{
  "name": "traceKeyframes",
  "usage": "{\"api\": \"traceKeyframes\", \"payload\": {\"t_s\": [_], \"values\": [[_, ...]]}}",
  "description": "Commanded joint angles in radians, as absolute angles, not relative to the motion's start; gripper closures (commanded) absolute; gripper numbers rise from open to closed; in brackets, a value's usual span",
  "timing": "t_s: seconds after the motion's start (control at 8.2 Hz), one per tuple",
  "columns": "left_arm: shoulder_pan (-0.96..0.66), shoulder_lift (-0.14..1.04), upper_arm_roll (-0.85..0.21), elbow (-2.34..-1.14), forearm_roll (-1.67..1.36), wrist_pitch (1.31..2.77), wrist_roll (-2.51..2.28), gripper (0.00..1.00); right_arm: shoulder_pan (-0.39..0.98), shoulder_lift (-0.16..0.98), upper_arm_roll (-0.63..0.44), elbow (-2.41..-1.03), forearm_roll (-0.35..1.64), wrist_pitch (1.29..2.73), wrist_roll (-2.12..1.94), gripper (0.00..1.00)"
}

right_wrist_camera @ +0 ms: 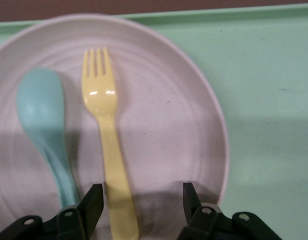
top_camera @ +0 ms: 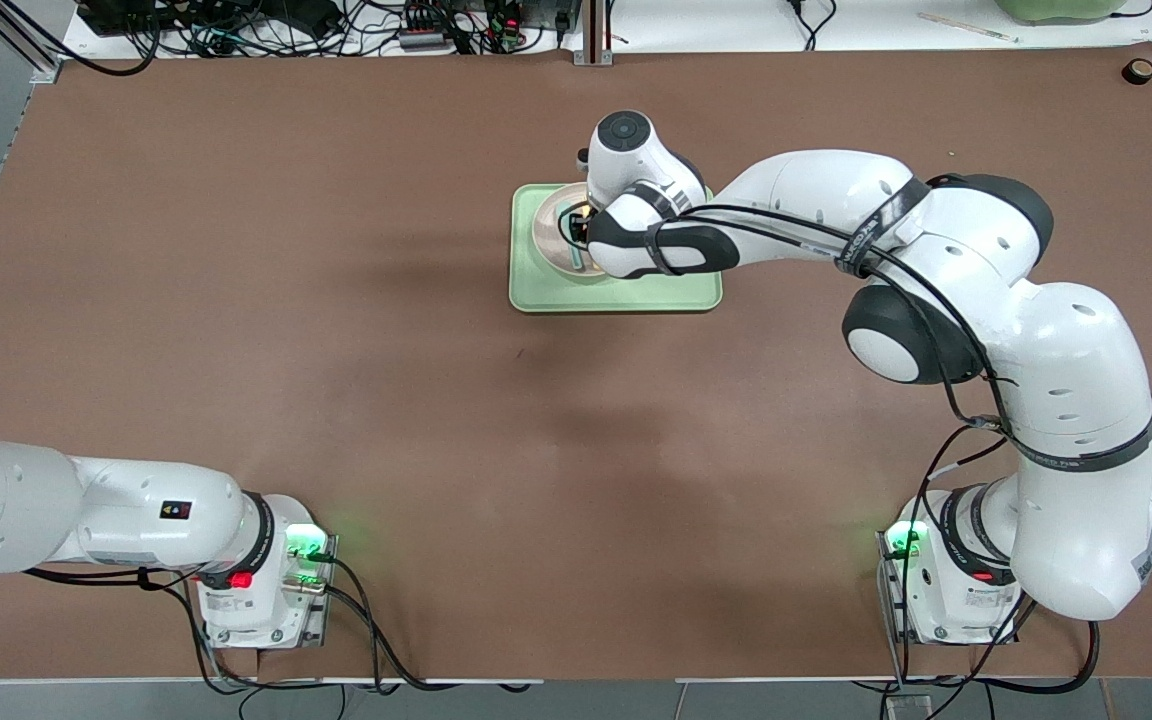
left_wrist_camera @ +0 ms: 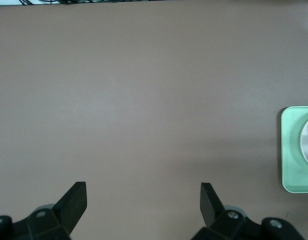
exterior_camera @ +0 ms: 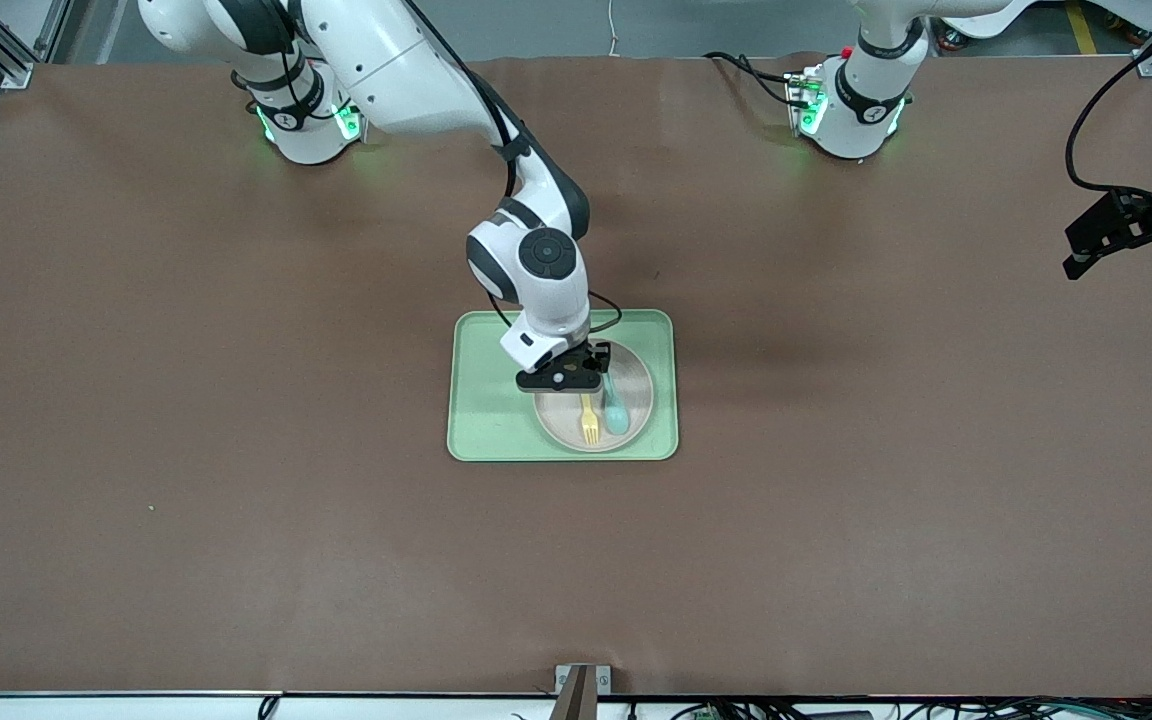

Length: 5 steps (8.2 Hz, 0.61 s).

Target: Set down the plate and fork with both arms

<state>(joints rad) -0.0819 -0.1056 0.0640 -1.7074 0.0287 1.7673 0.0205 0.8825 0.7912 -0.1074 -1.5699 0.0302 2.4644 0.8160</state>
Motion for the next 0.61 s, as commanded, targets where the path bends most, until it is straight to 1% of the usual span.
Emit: {"api": "traceKeyframes", "payload": {"t_s": [0.0, 0.12, 0.24, 0.49], "values": [[-0.081, -0.081, 0.063, -1.663, 0.034, 1.741, 0.035, 0.0, 0.907, 0.816, -0.114, -1.566, 0.018, 2.468, 0.848, 0.58], [-0.081, -0.08, 0.063, -1.661, 0.032, 1.741, 0.025, 0.0, 0.907, 0.815, -0.114, -1.566, 0.017, 2.464, 0.848, 0.86], [-0.081, -0.08, 0.063, -1.661, 0.032, 1.741, 0.023, 0.0, 0.905, 0.812, -0.114, -1.566, 0.018, 2.462, 0.847, 0.98], [-0.081, -0.081, 0.063, -1.66, 0.032, 1.74, 0.02, 0.0, 0.902, 0.805, -0.115, -1.562, 0.021, 2.453, 0.861, 1.0]]}}
